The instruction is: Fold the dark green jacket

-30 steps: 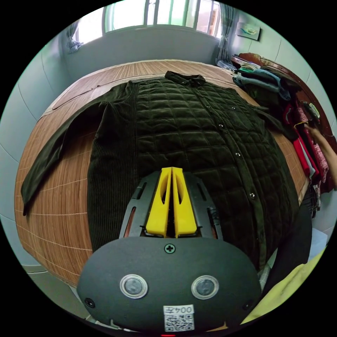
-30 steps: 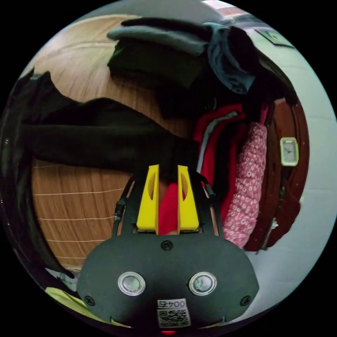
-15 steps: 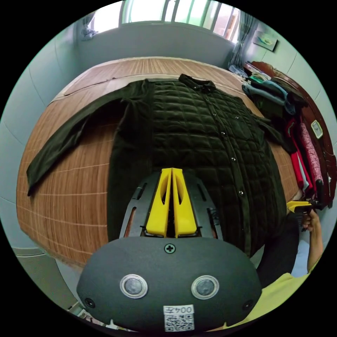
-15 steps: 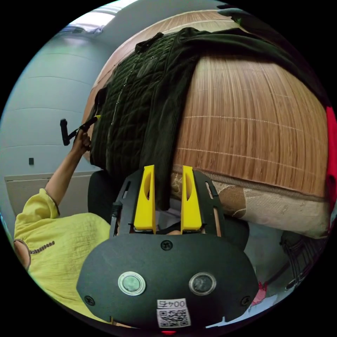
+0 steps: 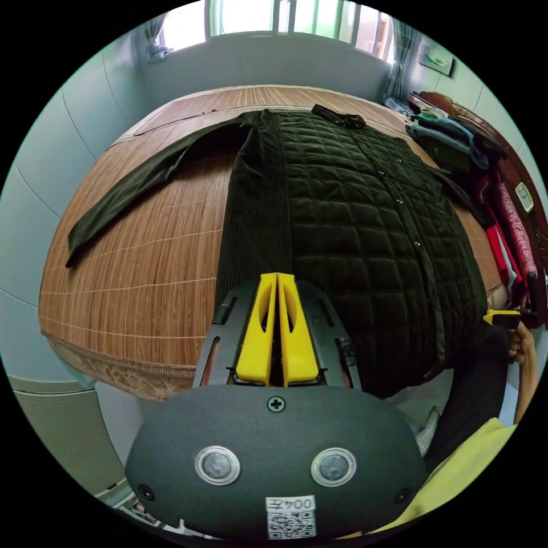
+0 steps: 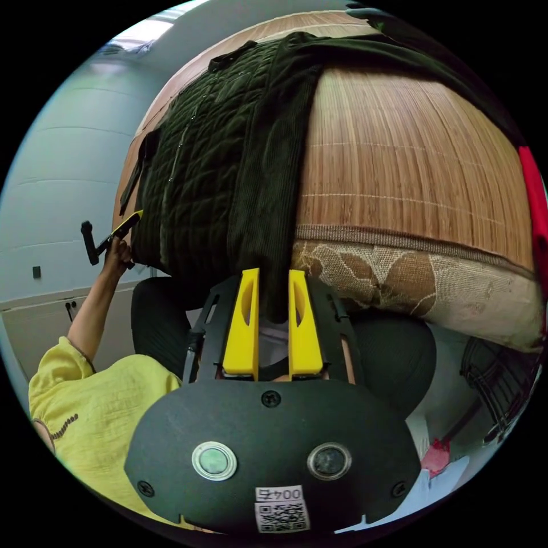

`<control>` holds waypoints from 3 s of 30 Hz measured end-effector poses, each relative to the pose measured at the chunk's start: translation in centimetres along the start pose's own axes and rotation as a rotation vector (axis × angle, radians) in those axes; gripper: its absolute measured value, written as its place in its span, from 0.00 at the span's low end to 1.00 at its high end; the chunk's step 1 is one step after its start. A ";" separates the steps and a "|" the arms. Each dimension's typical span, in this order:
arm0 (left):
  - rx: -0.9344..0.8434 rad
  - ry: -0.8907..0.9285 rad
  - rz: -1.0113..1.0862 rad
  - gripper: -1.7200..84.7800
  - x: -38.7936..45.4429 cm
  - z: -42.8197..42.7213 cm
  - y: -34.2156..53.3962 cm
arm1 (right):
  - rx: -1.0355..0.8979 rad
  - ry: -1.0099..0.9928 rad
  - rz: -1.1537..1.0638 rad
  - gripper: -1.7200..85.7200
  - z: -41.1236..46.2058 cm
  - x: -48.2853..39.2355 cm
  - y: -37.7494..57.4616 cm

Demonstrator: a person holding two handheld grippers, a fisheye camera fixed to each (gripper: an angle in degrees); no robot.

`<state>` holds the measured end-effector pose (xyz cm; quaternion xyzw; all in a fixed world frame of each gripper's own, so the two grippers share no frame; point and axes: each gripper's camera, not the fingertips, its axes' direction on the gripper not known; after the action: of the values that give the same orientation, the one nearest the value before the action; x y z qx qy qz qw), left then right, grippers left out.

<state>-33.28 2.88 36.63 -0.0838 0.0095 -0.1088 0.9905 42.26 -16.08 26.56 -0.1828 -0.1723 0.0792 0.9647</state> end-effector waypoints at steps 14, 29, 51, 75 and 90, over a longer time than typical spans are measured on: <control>0.026 0.109 0.000 0.02 2.0 0.1 2.7 | -0.138 0.195 -0.115 0.04 -2.2 -1.2 2.6; 0.129 -0.041 -0.220 0.06 -11.6 -2.2 -11.7 | 0.316 0.239 -0.324 0.18 0.4 -18.7 -8.6; -0.031 -0.130 -0.252 0.13 -22.2 8.4 -23.1 | 0.422 0.365 -0.318 0.17 12.9 -25.6 -17.1; 0.060 -0.217 -0.093 0.12 -0.2 17.7 -45.4 | 0.428 0.387 -0.323 0.17 14.0 -28.1 -23.7; 0.199 -0.248 -0.071 0.16 2.5 17.6 -45.9 | 0.430 0.380 -0.323 0.17 12.6 -26.9 -29.6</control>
<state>-40.02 -38.92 61.73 0.0018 -0.1268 -0.1329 0.9830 15.42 -45.05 40.62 0.0432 0.0046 -0.0757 0.9962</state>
